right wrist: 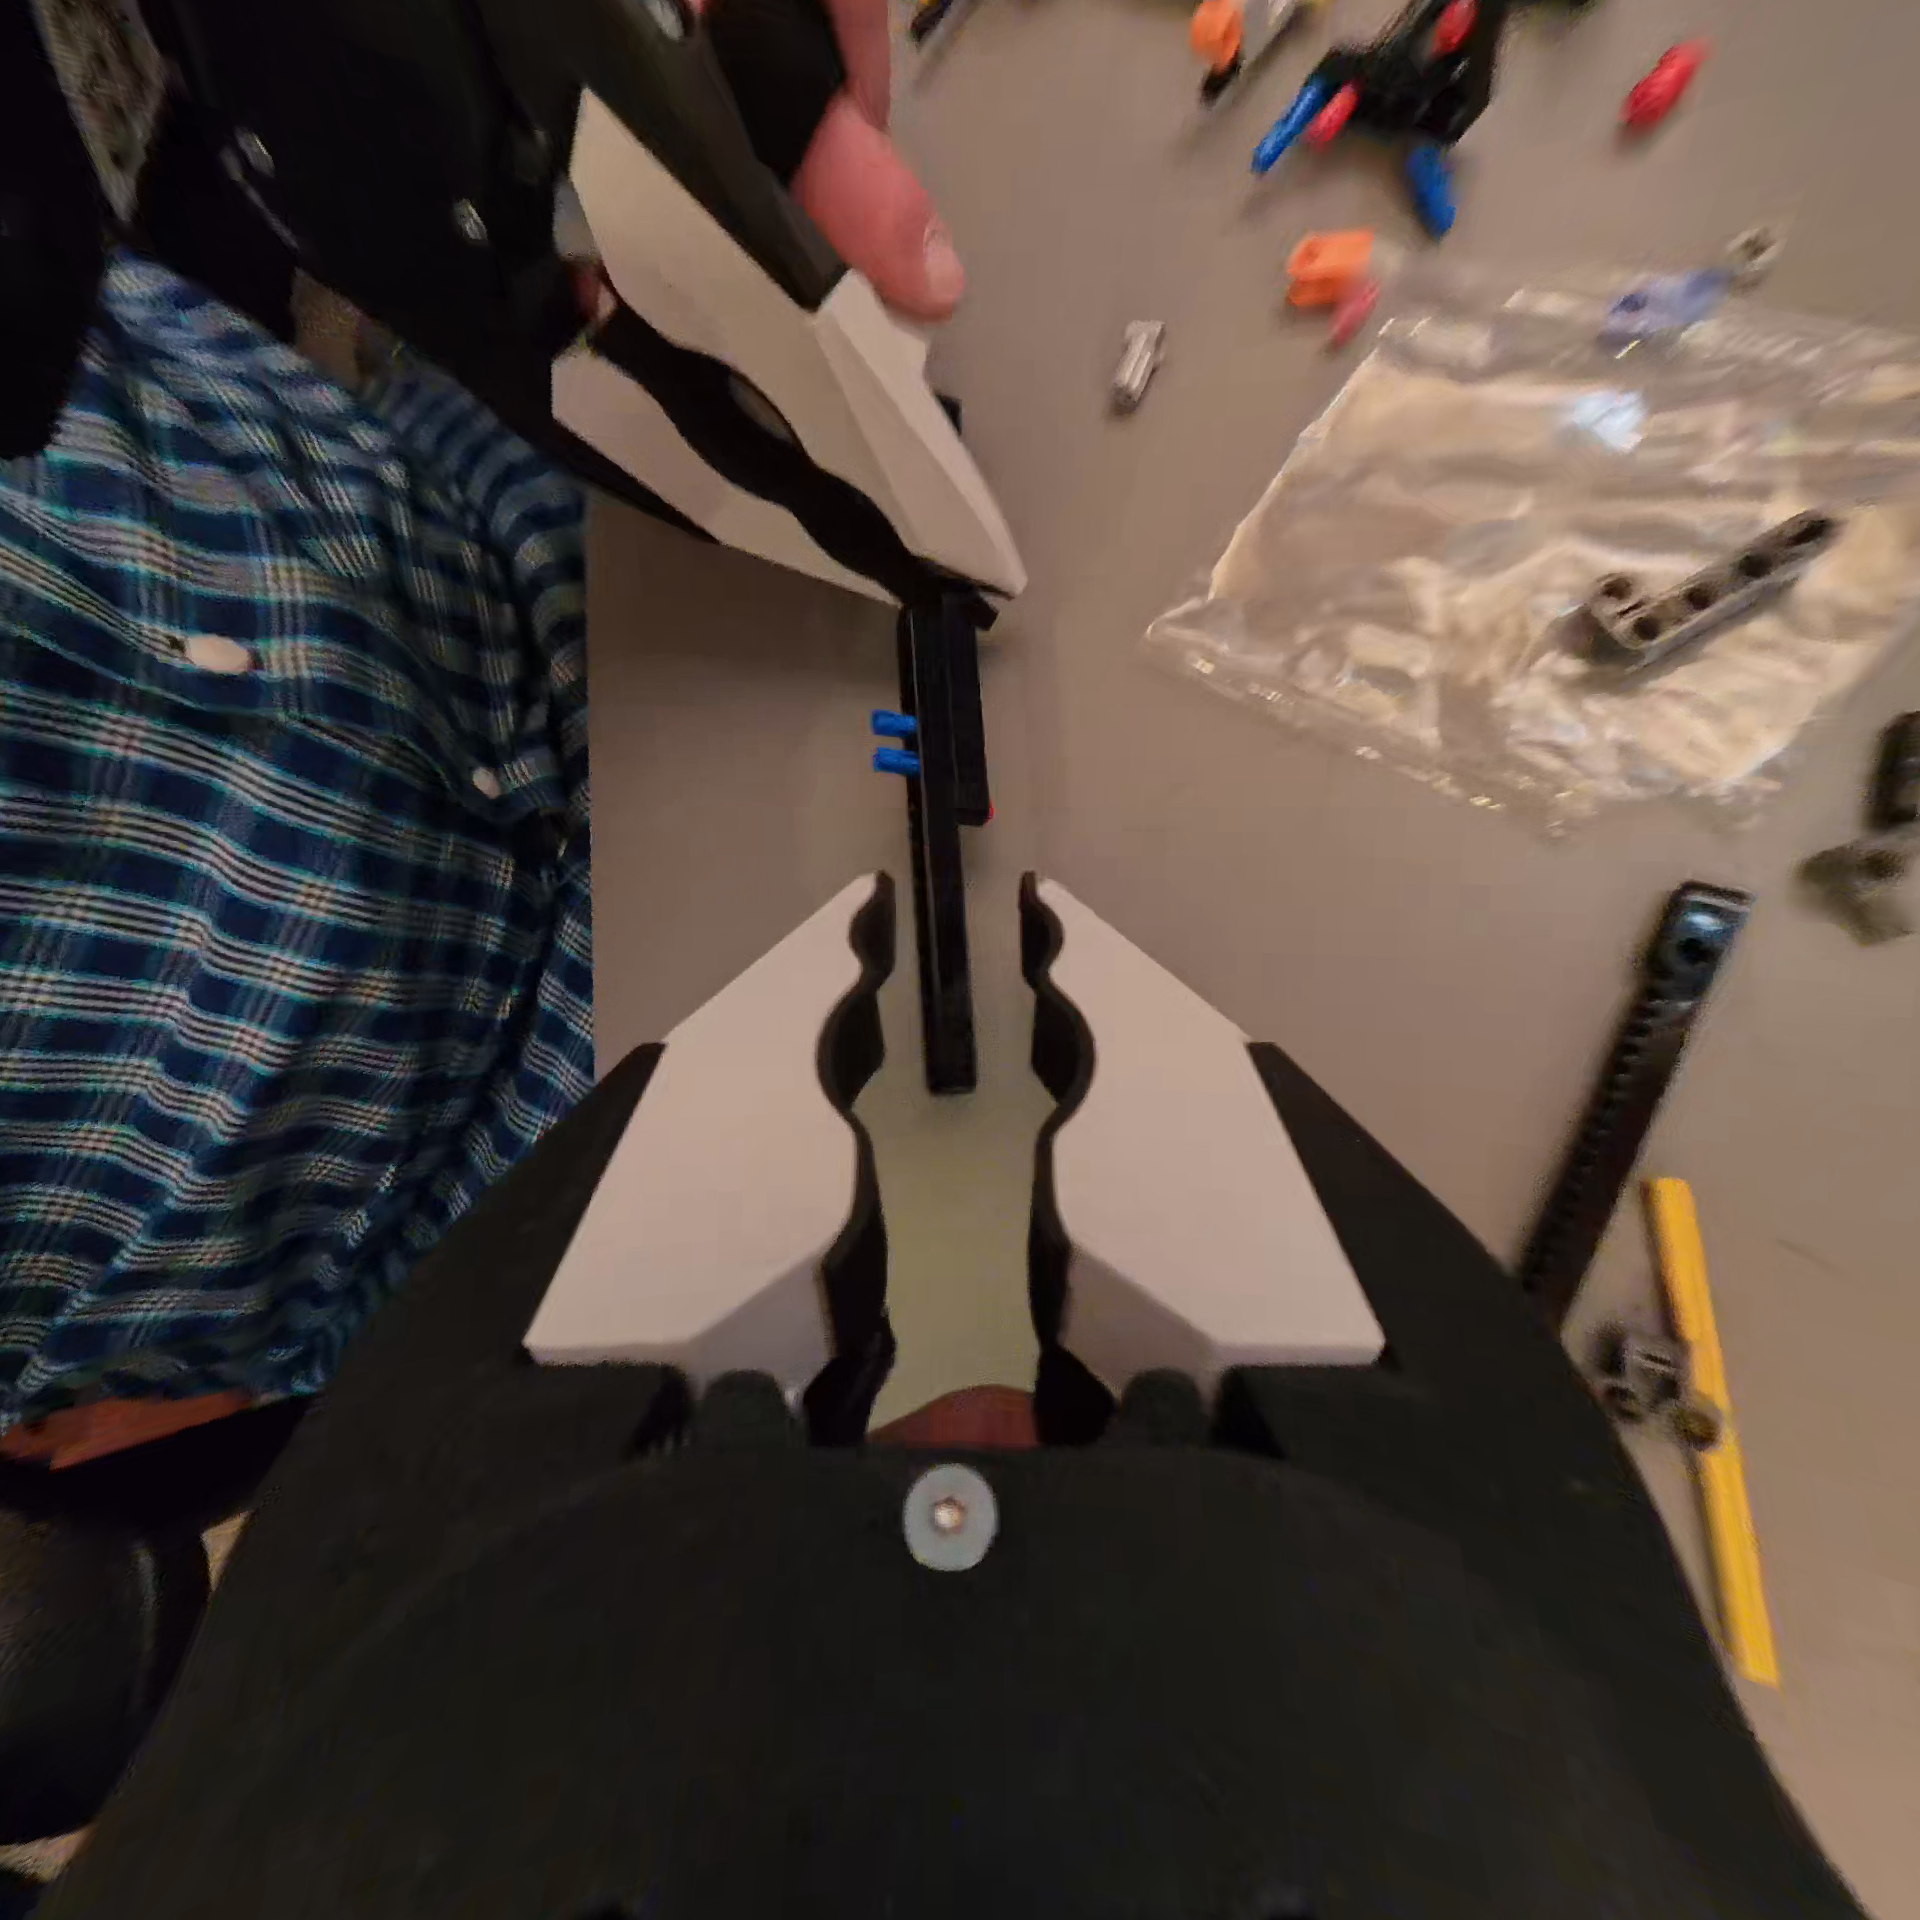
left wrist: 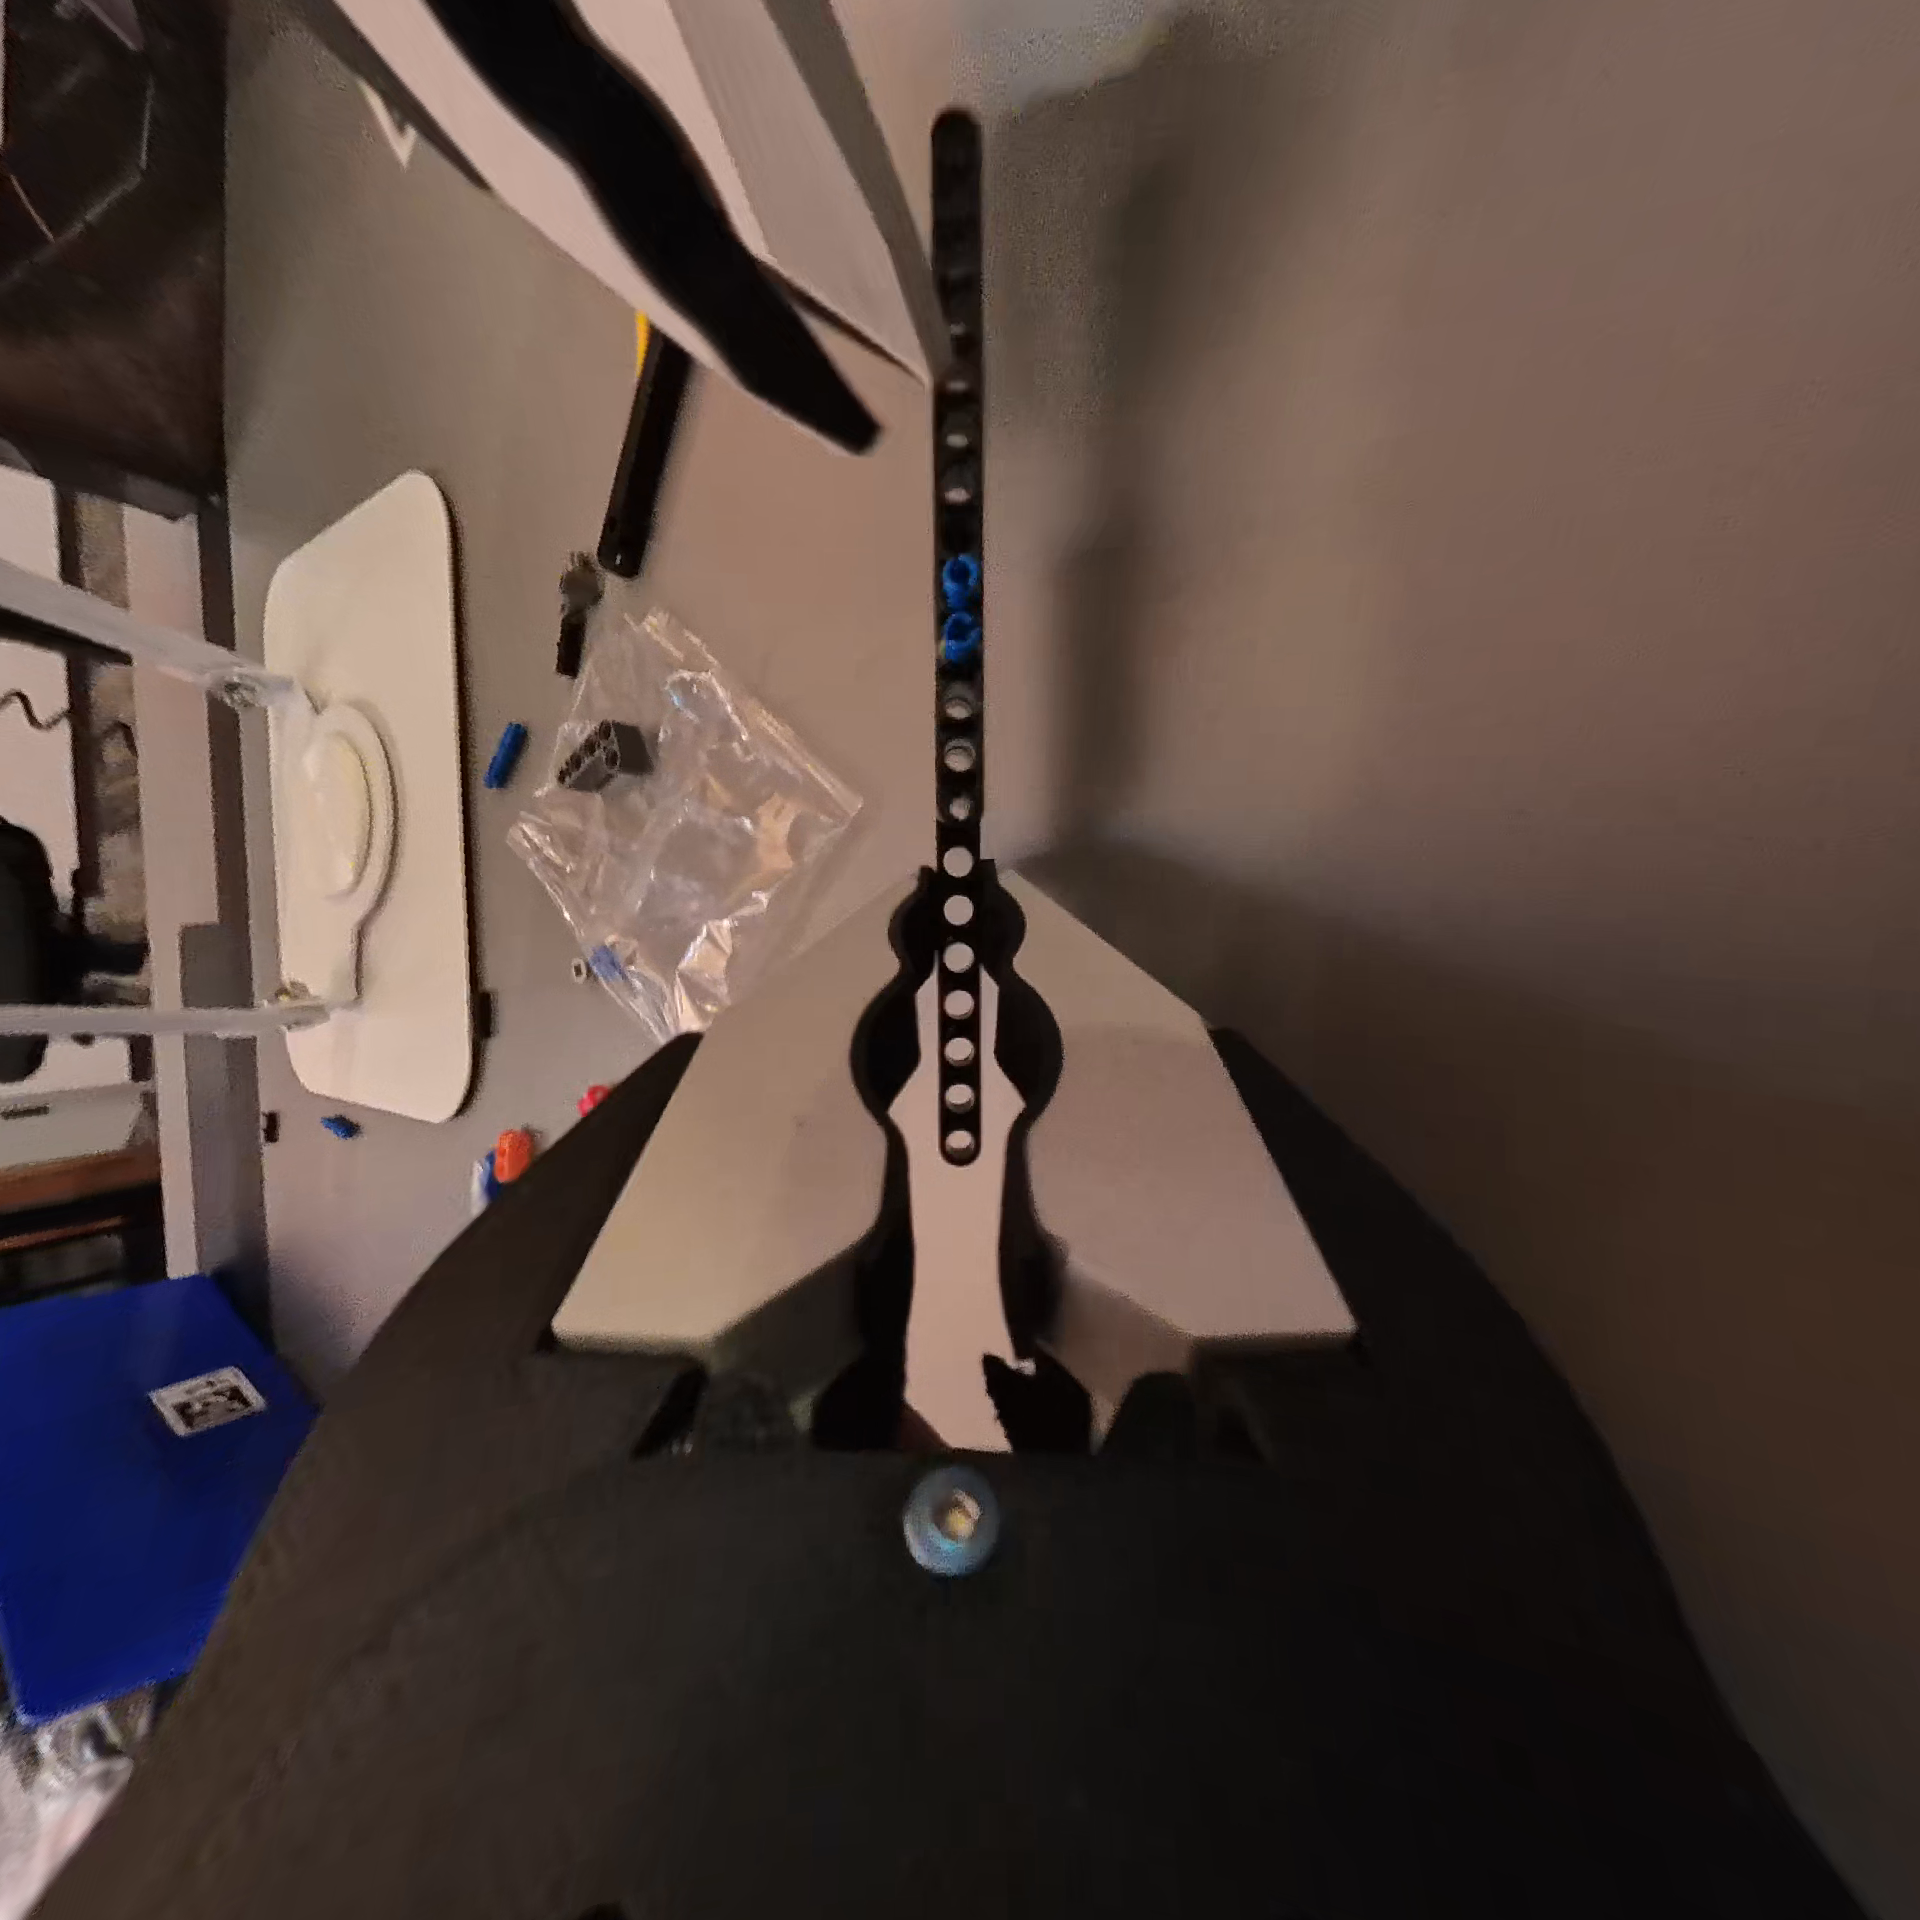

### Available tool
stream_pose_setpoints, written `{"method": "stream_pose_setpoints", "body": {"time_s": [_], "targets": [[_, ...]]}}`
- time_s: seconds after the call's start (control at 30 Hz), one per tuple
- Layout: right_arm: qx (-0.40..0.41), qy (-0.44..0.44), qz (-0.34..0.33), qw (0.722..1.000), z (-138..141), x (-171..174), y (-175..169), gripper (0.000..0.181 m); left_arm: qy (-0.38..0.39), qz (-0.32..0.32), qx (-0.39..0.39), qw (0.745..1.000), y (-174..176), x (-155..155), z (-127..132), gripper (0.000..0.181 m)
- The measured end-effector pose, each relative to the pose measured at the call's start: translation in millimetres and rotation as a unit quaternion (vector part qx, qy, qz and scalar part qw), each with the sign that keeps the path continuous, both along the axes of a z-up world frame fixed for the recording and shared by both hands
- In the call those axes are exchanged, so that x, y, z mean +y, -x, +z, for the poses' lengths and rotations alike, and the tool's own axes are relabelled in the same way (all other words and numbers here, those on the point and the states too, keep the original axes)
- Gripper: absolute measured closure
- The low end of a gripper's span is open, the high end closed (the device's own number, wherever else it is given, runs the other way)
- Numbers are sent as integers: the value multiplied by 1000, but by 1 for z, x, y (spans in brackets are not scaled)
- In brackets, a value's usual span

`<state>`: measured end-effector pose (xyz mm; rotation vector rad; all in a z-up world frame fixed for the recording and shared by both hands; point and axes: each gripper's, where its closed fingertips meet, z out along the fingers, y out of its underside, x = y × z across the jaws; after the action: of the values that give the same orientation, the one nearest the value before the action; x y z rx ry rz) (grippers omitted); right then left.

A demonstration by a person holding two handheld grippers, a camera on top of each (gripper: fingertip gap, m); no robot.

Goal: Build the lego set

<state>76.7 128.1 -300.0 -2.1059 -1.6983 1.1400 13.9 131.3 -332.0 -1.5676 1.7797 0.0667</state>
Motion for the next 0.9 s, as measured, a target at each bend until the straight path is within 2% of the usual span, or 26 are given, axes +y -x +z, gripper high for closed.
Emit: {"method": "stream_pose_setpoints", "body": {"time_s": [0.03,0.1,0.2,0.33,0.47,0.67,0.9], "targets": [[10,-12,-7,1000,9,4,-2,154,9,11,-2,1000,3,-1,0,176],[27,-54,-46,997,29,21,-17,147,30,36,-10,999,10,-2,1,176],[34,-125,-137,982,57,54,-61,150,68,60,-31,995,16,-9,4,176],[-41,-203,-230,951,61,79,-133,152,94,76,-33,992,23,-17,3,176],[-130,-241,-280,920,41,86,-189,152,110,84,-31,990,28,-22,3,176],[-166,-237,-305,907,12,87,-218,151,127,96,-35,987,28,-30,1,177],[-155,-245,-313,905,10,93,-220,146,135,105,-47,984,28,-39,4,177]]}}
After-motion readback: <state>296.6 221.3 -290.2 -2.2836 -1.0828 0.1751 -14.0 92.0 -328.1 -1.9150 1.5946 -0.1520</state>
